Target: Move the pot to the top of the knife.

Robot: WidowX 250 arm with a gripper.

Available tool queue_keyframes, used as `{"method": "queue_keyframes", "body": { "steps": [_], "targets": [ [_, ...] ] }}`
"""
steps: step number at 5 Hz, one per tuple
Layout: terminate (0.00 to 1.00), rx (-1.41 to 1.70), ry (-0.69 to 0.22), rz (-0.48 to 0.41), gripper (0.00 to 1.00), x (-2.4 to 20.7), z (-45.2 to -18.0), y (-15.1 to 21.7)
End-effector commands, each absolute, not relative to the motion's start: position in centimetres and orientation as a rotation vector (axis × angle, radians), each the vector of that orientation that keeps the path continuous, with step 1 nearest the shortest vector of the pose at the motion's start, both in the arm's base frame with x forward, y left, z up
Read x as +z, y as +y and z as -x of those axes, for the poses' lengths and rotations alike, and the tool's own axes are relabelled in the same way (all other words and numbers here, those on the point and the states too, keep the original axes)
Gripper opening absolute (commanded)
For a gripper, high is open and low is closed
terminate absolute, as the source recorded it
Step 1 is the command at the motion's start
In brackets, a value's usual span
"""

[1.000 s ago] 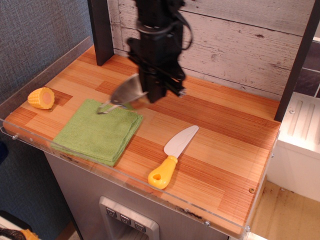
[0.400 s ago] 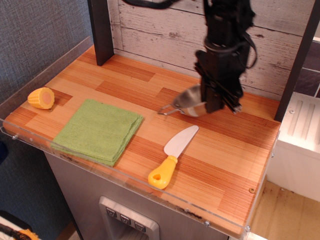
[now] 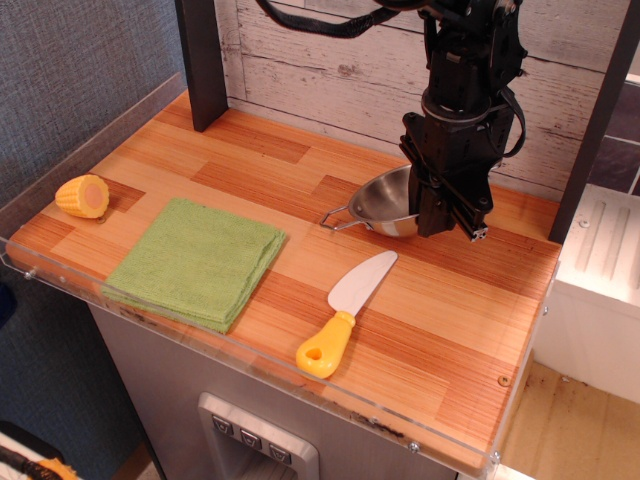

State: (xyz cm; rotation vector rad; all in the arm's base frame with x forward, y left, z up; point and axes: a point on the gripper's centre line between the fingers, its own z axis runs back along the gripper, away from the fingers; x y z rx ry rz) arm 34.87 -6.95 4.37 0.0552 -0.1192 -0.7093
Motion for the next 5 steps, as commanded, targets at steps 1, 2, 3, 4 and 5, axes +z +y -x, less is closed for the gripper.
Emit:
{"method": "queue_keyframes", "body": {
  "steps": [1,2,3,4,5],
  "targets": [
    [0.0,-0.715,-0.117,-0.046,1.0,5.4,-33.3,-6.8],
    [0.0,-0.745,-0.213,0.072,1.0,8.2,-32.8,-7.6],
    [0.0,-0.702,-0.331,0.137,1.0,12.7,-31.7,-6.8],
    [0.0,-0.477,-0.268,-0.047,1.0,16.4,-29.3,-3.1],
    [0.0,-0.241,-0.209,-0.152,1.0,16.3,-27.3,0.6]
  ]
}}
